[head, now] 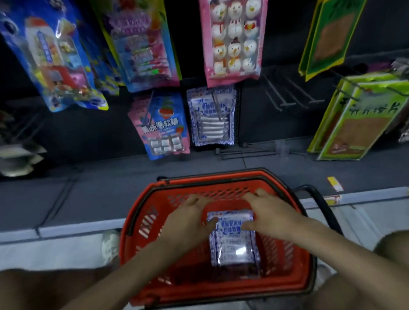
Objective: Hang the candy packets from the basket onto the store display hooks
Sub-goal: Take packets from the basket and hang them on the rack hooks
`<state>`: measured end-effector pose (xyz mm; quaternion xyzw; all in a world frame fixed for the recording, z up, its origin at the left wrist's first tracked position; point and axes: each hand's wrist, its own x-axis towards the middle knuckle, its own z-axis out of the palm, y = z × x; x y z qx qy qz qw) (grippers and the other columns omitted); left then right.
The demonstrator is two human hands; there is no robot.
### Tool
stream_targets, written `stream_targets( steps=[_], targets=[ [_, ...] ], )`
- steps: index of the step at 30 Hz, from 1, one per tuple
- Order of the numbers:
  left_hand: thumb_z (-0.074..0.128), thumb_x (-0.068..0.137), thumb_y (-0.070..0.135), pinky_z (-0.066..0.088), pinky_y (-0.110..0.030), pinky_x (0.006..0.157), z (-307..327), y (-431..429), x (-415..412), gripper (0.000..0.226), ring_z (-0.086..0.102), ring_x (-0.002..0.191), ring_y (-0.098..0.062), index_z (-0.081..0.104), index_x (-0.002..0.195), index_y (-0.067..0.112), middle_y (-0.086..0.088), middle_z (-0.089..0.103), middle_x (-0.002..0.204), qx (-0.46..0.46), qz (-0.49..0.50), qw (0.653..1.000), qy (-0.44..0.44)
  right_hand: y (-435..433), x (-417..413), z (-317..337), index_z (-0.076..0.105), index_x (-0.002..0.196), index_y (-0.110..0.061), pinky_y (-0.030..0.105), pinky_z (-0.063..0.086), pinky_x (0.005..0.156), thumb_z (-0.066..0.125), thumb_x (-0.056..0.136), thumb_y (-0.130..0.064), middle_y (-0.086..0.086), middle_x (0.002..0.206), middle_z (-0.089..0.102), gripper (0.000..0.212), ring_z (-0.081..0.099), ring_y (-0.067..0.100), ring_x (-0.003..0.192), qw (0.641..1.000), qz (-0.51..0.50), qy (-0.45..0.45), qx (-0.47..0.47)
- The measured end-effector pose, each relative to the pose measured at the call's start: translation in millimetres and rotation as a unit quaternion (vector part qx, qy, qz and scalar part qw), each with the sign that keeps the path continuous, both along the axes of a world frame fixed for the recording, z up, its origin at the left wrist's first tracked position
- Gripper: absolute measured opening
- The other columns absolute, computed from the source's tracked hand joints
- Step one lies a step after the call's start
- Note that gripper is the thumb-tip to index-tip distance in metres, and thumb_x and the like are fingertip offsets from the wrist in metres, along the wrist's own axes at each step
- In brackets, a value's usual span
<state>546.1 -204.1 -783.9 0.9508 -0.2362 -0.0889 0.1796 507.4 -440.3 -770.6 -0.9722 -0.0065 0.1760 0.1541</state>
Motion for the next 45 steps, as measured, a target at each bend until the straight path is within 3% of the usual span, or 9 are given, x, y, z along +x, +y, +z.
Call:
stream_targets(
  steps=[9, 12, 14, 23, 28, 32, 40, 42, 45],
  targets=[
    [0.061, 0.076, 0.083, 0.051, -0.041, 0.106, -135, -40, 22, 0.103, 0.057, 0.134, -0.029, 0.043, 0.154, 0.019, -0.011, 0.051, 0.152, 0.105, 0.089, 0.960, 0.242, 17, -11, -51, 0.046, 0.144, -0.019, 0.041, 0.051, 0.102, 0.067, 0.096, -0.042, 0.014, 0.145, 0.043, 0.057, 0.053, 0.035, 0.130, 0.979, 0.117, 0.125, -0.109],
    [0.065, 0.081, 0.076, 0.054, -0.035, 0.099, -166, -48, 31, 0.076, 0.067, 0.099, -0.024, 0.066, 0.125, 0.014, -0.008, 0.069, 0.124, -0.005, 0.214, 0.920, 0.327, 12, -13, -60, 0.044, 0.150, -0.019, 0.041, 0.051, 0.102, 0.065, 0.098, -0.044, 0.015, 0.147, 0.044, 0.062, 0.054, 0.037, 0.132, 0.971, 0.129, 0.165, -0.119],
    [0.067, 0.093, 0.060, 0.048, -0.033, 0.108, -176, -54, 34, 0.064, 0.066, 0.114, -0.029, 0.062, 0.133, 0.010, -0.016, 0.066, 0.132, -0.052, 0.275, 0.892, 0.355, 7, -11, -63, 0.041, 0.154, -0.019, 0.042, 0.051, 0.104, 0.064, 0.099, -0.046, 0.015, 0.149, 0.045, 0.066, 0.054, 0.036, 0.134, 0.970, 0.123, 0.171, -0.123],
    [0.078, 0.072, 0.076, 0.047, -0.042, 0.114, -230, -83, 45, 0.117, 0.052, 0.139, -0.034, 0.040, 0.153, 0.001, -0.015, 0.052, 0.153, -0.139, 0.415, 0.814, 0.382, -6, 8, -67, 0.050, 0.147, -0.022, 0.038, 0.049, 0.098, 0.061, 0.101, -0.042, 0.009, 0.140, 0.060, 0.051, 0.058, 0.032, 0.130, 0.973, 0.108, 0.160, -0.125],
    [0.089, 0.081, 0.037, 0.056, -0.034, 0.088, -226, -76, 37, 0.052, 0.070, 0.114, -0.031, 0.069, 0.118, 0.007, -0.009, 0.073, 0.111, -0.190, 0.425, 0.803, 0.372, -14, 14, -72, 0.054, 0.138, -0.019, 0.038, 0.049, 0.097, 0.061, 0.102, -0.040, 0.009, 0.137, 0.060, 0.042, 0.059, 0.032, 0.128, 0.970, 0.098, 0.184, -0.128],
    [0.088, 0.083, 0.030, 0.049, -0.035, 0.103, -220, -68, 43, 0.057, 0.062, 0.123, -0.031, 0.065, 0.122, -0.004, -0.016, 0.069, 0.126, -0.205, 0.440, 0.764, 0.426, -21, 16, -75, 0.056, 0.137, -0.023, 0.038, 0.051, 0.098, 0.064, 0.099, -0.037, 0.007, 0.138, 0.062, 0.042, 0.060, 0.031, 0.127, 0.966, 0.088, 0.198, -0.137],
    [0.089, 0.081, 0.019, 0.044, -0.028, 0.102, -187, -43, 40, 0.072, 0.058, 0.128, -0.023, 0.055, 0.141, -0.002, -0.007, 0.059, 0.144, -0.226, 0.370, 0.801, 0.414, -16, 19, -71, 0.062, 0.134, -0.020, 0.038, 0.052, 0.096, 0.064, 0.097, -0.036, 0.006, 0.134, 0.065, 0.040, 0.063, 0.030, 0.123, 0.963, 0.080, 0.209, -0.152],
    [0.091, 0.079, 0.023, 0.051, -0.032, 0.095, -178, -35, 39, 0.063, 0.065, 0.118, -0.025, 0.062, 0.129, 0.000, -0.007, 0.068, 0.129, -0.226, 0.365, 0.806, 0.407, -12, 17, -69, 0.063, 0.133, -0.018, 0.035, 0.052, 0.093, 0.064, 0.098, -0.035, 0.006, 0.132, 0.066, 0.039, 0.064, 0.030, 0.121, 0.960, 0.086, 0.215, -0.158],
    [0.094, 0.075, 0.032, 0.039, -0.030, 0.055, -157, -25, 35, 0.048, 0.048, 0.055, -0.016, 0.049, 0.067, 0.017, -0.001, 0.052, 0.063, -0.241, 0.359, 0.819, 0.377, -9, 18, -65, 0.063, 0.132, -0.019, 0.033, 0.052, 0.091, 0.065, 0.097, -0.035, 0.007, 0.132, 0.066, 0.039, 0.065, 0.030, 0.120, 0.956, 0.094, 0.216, -0.172]
  ],
)
